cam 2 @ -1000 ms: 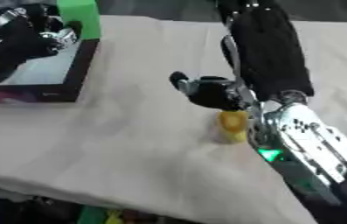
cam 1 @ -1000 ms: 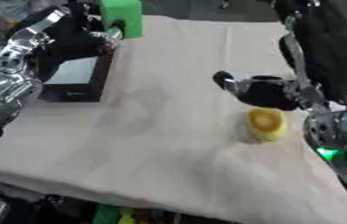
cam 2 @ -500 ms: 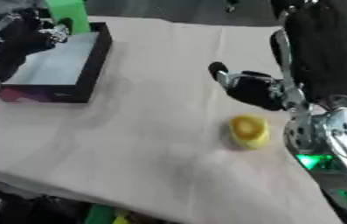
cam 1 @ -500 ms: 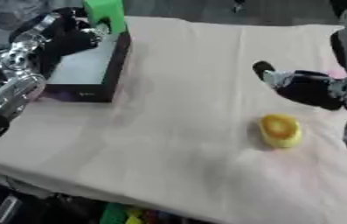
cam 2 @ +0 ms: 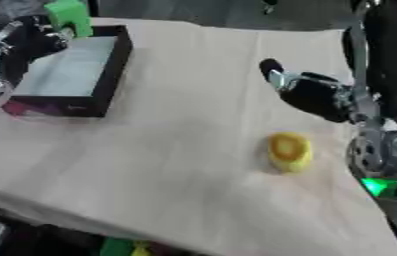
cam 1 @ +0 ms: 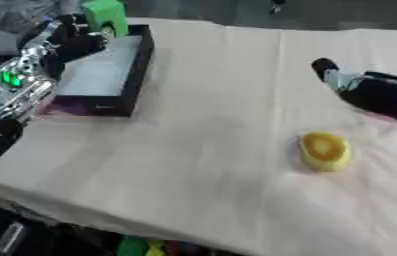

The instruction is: Pick up the objects with one hand, pass them to the other hand, and then place them into the box on the other side of the table.

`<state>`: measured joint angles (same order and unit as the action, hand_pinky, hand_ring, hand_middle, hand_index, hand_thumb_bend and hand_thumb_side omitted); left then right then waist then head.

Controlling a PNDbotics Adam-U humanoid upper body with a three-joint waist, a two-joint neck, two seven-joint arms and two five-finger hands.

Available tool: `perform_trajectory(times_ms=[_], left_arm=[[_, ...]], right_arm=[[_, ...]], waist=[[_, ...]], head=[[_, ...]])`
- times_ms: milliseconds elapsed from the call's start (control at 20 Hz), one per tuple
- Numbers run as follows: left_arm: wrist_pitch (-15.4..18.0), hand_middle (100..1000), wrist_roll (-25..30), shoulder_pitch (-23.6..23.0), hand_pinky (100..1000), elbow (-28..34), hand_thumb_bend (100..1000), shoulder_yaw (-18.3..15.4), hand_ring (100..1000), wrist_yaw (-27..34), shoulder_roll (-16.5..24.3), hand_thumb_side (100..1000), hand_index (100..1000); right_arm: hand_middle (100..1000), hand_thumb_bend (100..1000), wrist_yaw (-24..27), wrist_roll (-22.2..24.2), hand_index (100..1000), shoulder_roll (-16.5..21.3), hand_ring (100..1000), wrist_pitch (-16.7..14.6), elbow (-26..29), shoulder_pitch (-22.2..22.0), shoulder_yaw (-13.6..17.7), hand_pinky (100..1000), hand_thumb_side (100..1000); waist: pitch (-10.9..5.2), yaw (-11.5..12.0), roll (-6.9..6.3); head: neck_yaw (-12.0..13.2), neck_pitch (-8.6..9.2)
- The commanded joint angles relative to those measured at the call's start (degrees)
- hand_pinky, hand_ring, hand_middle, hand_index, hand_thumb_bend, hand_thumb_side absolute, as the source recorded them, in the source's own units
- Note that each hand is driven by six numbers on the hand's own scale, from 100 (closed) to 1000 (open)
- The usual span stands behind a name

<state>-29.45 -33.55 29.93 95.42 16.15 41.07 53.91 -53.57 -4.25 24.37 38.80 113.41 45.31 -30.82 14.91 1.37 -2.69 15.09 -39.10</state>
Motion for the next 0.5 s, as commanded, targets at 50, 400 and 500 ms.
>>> perform_trajectory(times_ms=[50,400,500], left_arm=[[-12.0,547,-11.7,1.4,1000,-2.2,100,-0.4,761,-2.4,1.1,245,393],[-12.8,573,-10.9,1.9,1000,-7.0,100,-0.9,774,-6.6,0.3,245,467],[-13.1,580,-10.5,2.0,1000,-7.7,100,-0.7,777,-7.9,0.2,246,482]], right_arm=[[882,654,0.6,-1.0,826,1.3,918,0.1,1.2,0.6,0.9,829,313],[881,657,1.3,-2.0,826,1.6,918,0.2,1.2,0.4,1.2,829,315],[881,657,1.3,-2.2,825,1.6,918,0.2,1.2,0.3,1.3,829,315]], waist=[[0.07,-0.2,0.6],[0.14,-0.6,0.66],[0.13,-0.7,0.69]], head=[[0.3,0.59],[0.5,0.71],[0.5,0.72]])
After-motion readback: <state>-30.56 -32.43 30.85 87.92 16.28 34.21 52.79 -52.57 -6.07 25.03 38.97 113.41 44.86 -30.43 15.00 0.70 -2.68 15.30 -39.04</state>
